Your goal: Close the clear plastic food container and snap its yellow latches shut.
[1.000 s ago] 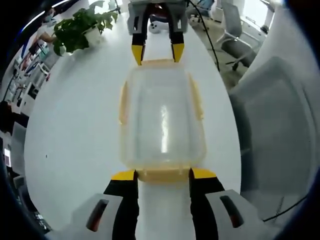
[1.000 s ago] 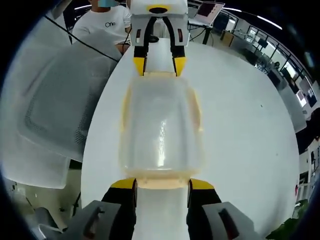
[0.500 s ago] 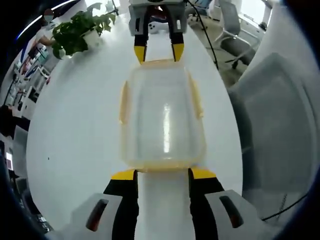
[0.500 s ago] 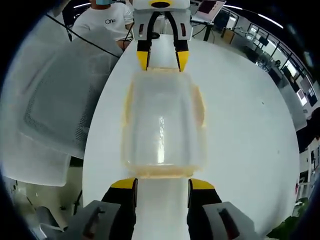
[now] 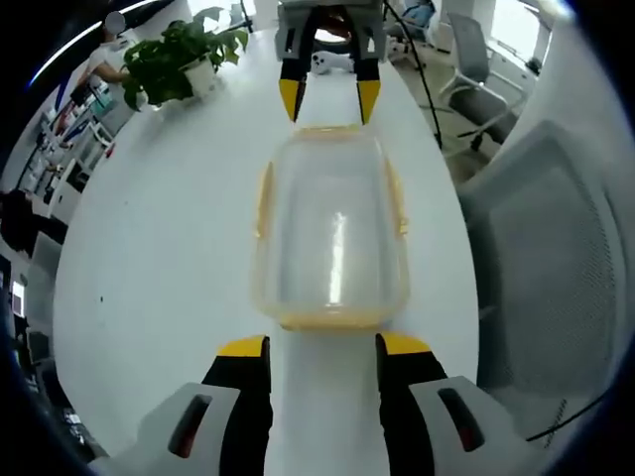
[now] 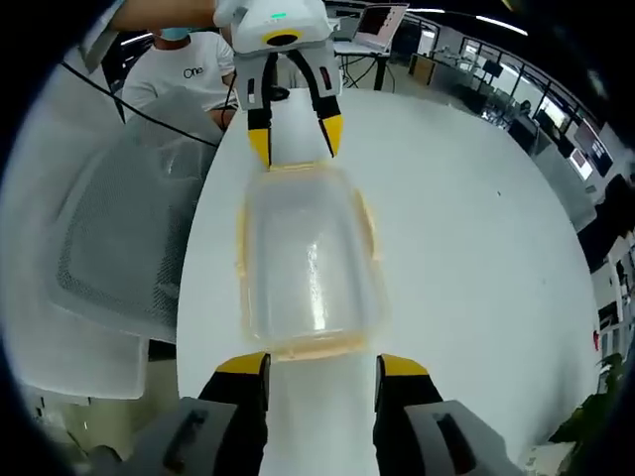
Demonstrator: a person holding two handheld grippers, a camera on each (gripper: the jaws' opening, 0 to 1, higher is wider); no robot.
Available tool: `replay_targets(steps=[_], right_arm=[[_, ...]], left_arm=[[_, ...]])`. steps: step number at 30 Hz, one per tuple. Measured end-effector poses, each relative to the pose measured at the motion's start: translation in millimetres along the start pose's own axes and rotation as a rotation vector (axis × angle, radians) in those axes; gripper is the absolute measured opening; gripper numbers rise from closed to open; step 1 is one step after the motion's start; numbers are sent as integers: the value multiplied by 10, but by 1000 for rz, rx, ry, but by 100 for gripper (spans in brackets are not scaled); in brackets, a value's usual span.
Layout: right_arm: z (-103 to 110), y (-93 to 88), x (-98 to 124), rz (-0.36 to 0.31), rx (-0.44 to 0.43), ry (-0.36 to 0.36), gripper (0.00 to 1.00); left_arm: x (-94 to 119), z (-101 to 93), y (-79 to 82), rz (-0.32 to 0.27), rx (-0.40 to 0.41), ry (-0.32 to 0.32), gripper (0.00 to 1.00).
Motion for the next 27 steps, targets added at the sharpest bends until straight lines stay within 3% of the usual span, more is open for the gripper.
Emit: replay_targets(steps=[6, 10, 13, 18, 20, 23, 25, 27], right_arm=[[0, 53, 58, -37, -81, -24, 40], [-3, 99, 74, -34, -99, -77, 41], [-4, 151, 86, -61, -176, -98, 42], [15, 222, 91, -99, -241, -132, 44], [32, 242, 80, -120, -308, -139, 39], [50, 281, 48, -186, -407, -150, 37], [40, 237, 37, -151, -468, -195, 35], [41, 242, 21, -164, -469, -203, 34]], left_arm=[[57, 7, 19, -36, 66, 11, 37], [77, 6, 28, -49, 104, 24, 38], [95, 21, 23, -63, 158, 39, 38], [121, 14, 17, -132, 284, 41, 37], [114, 18, 6, -149, 318, 50, 36], [111, 48, -27, -186, 452, 79, 37], [121, 72, -53, -200, 510, 102, 36], [148, 90, -68, -210, 496, 125, 33]])
Point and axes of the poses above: the point that each gripper's makers call its tool centre point, and the gripper's own axes: x roughly backward along the fingers, z roughly to its left, y roughly out of its top, the point moved 9 cm from there along x, roughly backward along the fingers, and after that the axes turned 2 degrees about -z, right-handed, at the moved point
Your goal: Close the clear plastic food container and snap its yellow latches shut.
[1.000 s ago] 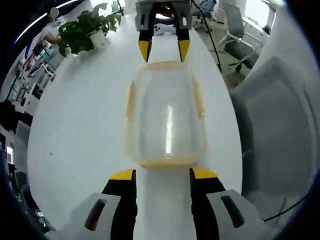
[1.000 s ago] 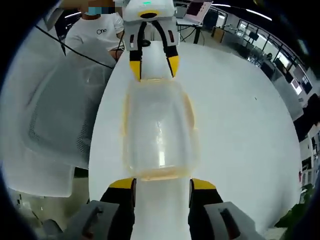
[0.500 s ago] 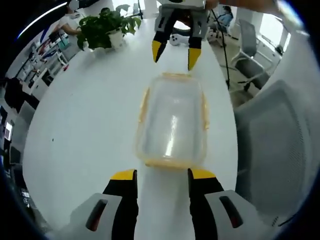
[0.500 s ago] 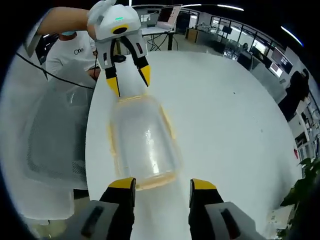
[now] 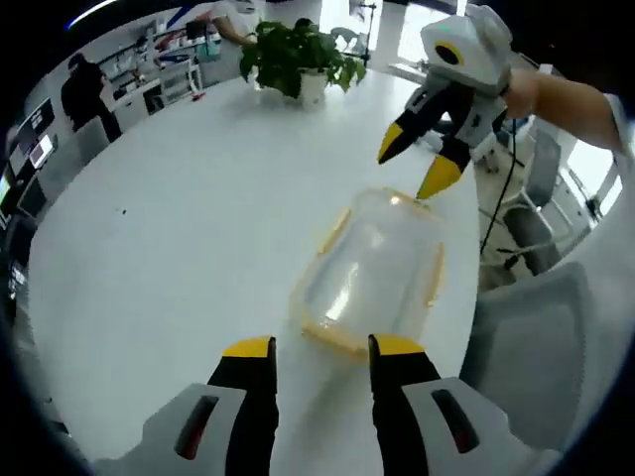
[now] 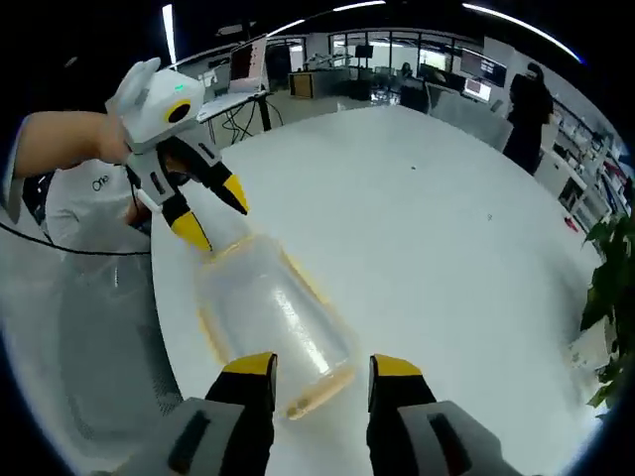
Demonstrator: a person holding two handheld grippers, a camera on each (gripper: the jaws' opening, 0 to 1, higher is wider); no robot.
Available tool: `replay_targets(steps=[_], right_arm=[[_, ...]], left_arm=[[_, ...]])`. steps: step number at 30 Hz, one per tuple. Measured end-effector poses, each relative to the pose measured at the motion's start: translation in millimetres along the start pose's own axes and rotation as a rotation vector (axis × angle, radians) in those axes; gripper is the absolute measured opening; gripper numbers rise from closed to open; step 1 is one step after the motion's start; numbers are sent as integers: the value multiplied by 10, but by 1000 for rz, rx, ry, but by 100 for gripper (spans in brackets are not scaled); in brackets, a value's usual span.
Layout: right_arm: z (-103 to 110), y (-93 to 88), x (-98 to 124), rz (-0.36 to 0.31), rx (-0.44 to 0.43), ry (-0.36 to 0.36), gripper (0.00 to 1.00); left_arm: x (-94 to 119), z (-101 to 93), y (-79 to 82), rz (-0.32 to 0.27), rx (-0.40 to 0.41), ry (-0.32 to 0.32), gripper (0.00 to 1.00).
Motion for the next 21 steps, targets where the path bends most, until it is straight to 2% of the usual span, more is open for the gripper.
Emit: replay_targets(steps=[3, 6, 14, 18, 21], right_arm=[[21, -22, -10, -19, -39, -16, 31], [24, -64, -44, -9, -91, -28, 32], [-5, -89, -43, -19, -181, -75, 32], [-25, -121, -57, -29, -216, -94, 33], [-2, -161, -88, -26, -266, -80, 35]], left_arm=[[-5, -20, -2, -31, 112, -10, 34], [0, -15, -15, -50, 179, 5, 34], [-71, -109, -138, -30, 309, -3, 36], [-108, -132, -180, -28, 346, 2, 37], [-140, -136, -206, -34, 397, 2, 37]])
Point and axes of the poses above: the point that each gripper's makers call its tool centre point, and the gripper's own axes: x roughly backward along the fingers, z roughly to its left, y roughly out of its top, the point moved 9 cm from there along x, roughly backward along the fingers, and after that the axes turned 2 degrees about -z, right-handed, at the moved point
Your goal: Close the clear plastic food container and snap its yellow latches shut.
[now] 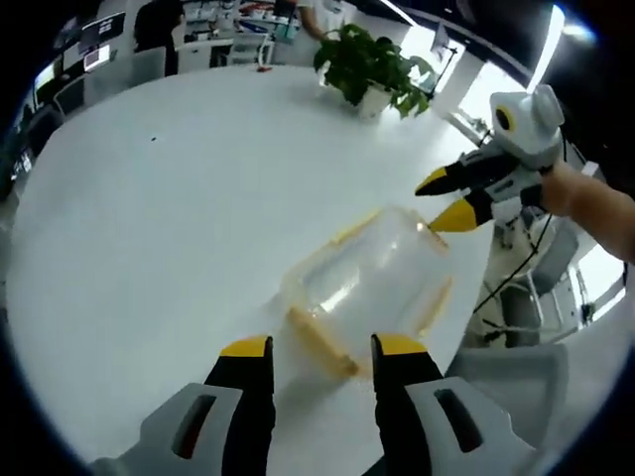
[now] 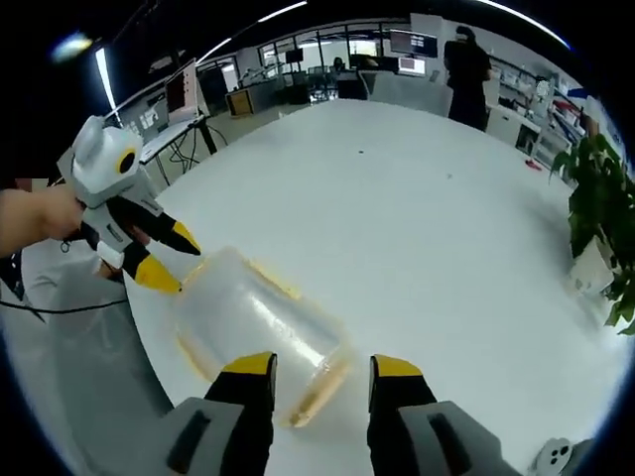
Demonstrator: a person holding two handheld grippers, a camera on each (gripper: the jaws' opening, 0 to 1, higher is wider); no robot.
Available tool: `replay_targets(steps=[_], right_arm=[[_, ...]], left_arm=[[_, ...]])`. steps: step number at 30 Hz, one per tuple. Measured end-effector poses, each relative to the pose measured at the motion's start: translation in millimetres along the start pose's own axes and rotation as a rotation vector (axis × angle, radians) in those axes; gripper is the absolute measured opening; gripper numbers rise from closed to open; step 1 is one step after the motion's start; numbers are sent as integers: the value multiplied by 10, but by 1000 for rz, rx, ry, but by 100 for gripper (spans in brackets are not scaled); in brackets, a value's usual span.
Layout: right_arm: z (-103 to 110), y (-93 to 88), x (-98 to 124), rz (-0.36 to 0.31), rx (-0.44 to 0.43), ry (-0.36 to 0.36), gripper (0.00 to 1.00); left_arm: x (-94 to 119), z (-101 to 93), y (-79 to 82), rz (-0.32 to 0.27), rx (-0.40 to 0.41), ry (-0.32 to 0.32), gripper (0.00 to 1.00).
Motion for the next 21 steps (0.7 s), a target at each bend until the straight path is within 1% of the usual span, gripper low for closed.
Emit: replay_targets(steps=[2, 4, 5, 6, 8, 9, 11, 15, 17, 19, 21], right_arm=[[-1, -34, -27, 15, -25, 2, 36], [-15, -59, -51, 25, -33, -4, 37], [-9, -69, -54, 28, -43, 0, 37], [-3, -84, -58, 36, -71, 7, 37], [2, -100, -68, 45, -87, 17, 36], [7, -105, -66, 46, -88, 15, 35], [9, -118, -75, 54, -92, 14, 35], [32, -127, -93, 73, -147, 47, 35], [44, -127, -101, 73, -156, 49, 36], [68, -125, -120, 81, -177, 70, 35], [80, -123, -126, 84, -184, 63, 37]], left_arm=[[-15, 5, -25, 5, 35, 2, 38], [-28, 8, -40, 1, 49, -4, 39], [-43, 7, -58, -1, 91, -11, 39], [-52, 14, -76, 7, 110, -9, 39], [-68, 12, -97, 8, 116, -16, 40], [-69, 7, -96, 3, 137, -19, 40], [-79, 1, -94, 1, 149, -25, 39], [-89, -12, -98, 6, 167, -27, 40], [-105, -12, -96, 5, 185, -36, 40], [-107, -21, -97, 5, 185, -38, 39], [-113, -33, -98, 5, 195, -44, 38]])
Point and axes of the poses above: the point that each gripper's makers call its tool centre point, and the gripper's own axes: x roughly backward along the fingers, z roughly to its left, y roughly out of its top, the point moved 9 cm from there along x, roughly backward along the fingers, and after that the axes turned 2 degrees about -z, right-handed, at the moved point
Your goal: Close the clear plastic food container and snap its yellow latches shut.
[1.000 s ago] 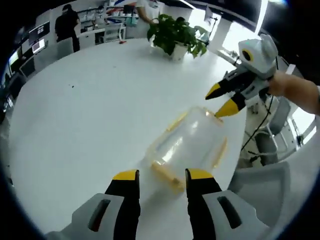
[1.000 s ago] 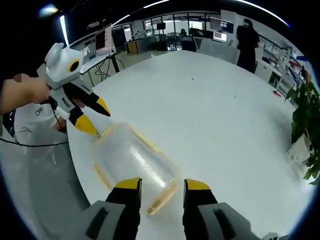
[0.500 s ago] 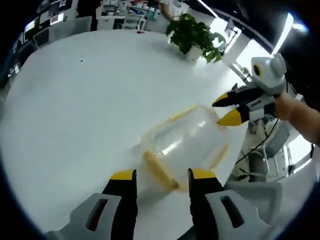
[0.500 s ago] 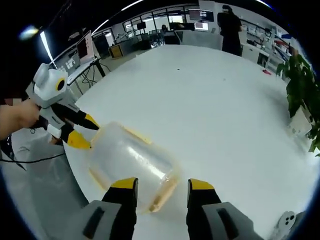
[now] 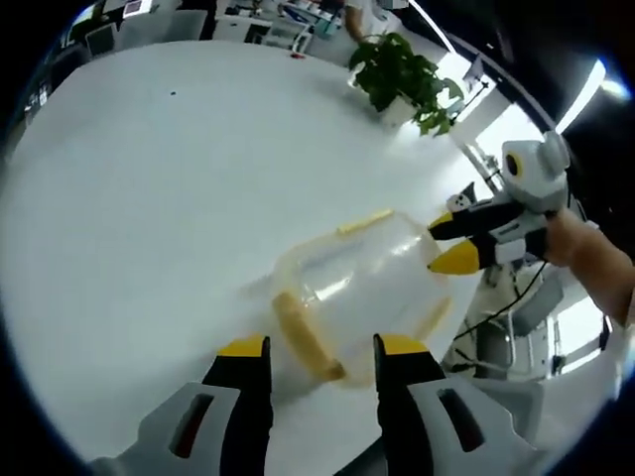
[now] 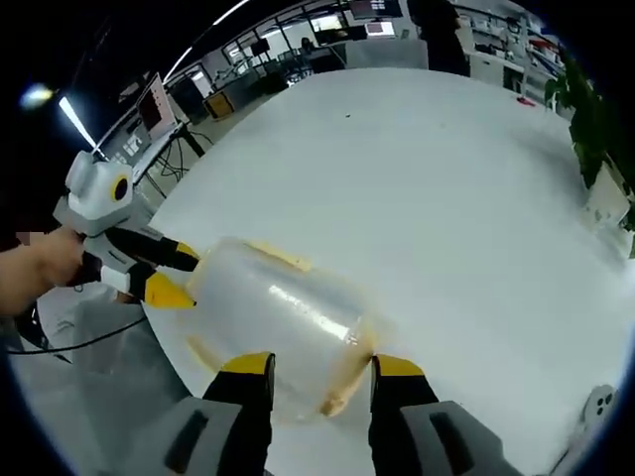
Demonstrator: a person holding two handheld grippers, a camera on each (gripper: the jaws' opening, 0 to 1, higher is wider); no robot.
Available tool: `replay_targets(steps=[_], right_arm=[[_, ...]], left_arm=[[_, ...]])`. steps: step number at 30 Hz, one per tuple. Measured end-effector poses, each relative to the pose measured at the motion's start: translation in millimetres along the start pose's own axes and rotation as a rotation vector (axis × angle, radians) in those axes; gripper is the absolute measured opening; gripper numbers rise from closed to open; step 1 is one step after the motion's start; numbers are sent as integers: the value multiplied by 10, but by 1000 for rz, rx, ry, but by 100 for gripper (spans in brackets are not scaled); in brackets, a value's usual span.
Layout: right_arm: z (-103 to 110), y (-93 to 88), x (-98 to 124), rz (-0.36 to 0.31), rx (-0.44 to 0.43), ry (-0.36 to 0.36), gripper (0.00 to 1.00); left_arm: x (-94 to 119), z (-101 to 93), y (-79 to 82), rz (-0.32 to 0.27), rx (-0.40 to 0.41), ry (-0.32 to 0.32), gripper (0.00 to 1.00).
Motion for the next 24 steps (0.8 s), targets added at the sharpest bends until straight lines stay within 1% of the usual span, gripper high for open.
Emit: replay_targets(steps=[3, 7, 12, 15, 16, 17, 18, 20, 21, 23, 24], right_arm=[[10, 0, -12, 4, -19, 2, 37], [23, 6, -15, 14, -22, -1, 37], [29, 8, -37, 14, -51, -7, 38], [58, 14, -52, 16, -63, -17, 38], [65, 18, -53, 19, -64, -23, 38], [74, 15, -53, 25, -58, -21, 38], [63, 28, -65, 22, -66, -33, 38], [60, 32, -60, 27, -61, -31, 37], [62, 30, -62, 24, -66, -33, 37], [66, 20, -57, 21, -64, -30, 37], [64, 12, -66, 16, -84, -24, 36]], left_arm=[[-17, -20, 16, -8, 0, -13, 34], [-31, -14, 26, -1, 14, -15, 35], [-35, -19, 19, -2, 11, -23, 34], [-49, -29, 21, -3, 25, -21, 32], [-52, -30, 22, -3, 25, -26, 32], [-64, -50, 29, 0, 7, -66, 30], [-53, -38, 23, -2, 22, -24, 29], [-24, -57, 23, 5, 2, -28, 29], [-35, -46, 25, 3, 13, -29, 29], [-37, -57, 20, 2, 4, -29, 29], [-43, -57, 25, -2, 13, -26, 28]])
Point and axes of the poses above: the point that each gripper's makers call its tool centre point, and the gripper's own axes: x roughly backward along the fingers, z roughly to its left, y roughly out of its top, the point moved 9 cm from there along x, roughly backward along the fingers, and after that the axes turned 2 degrees about -z, right-handed, at the moved point
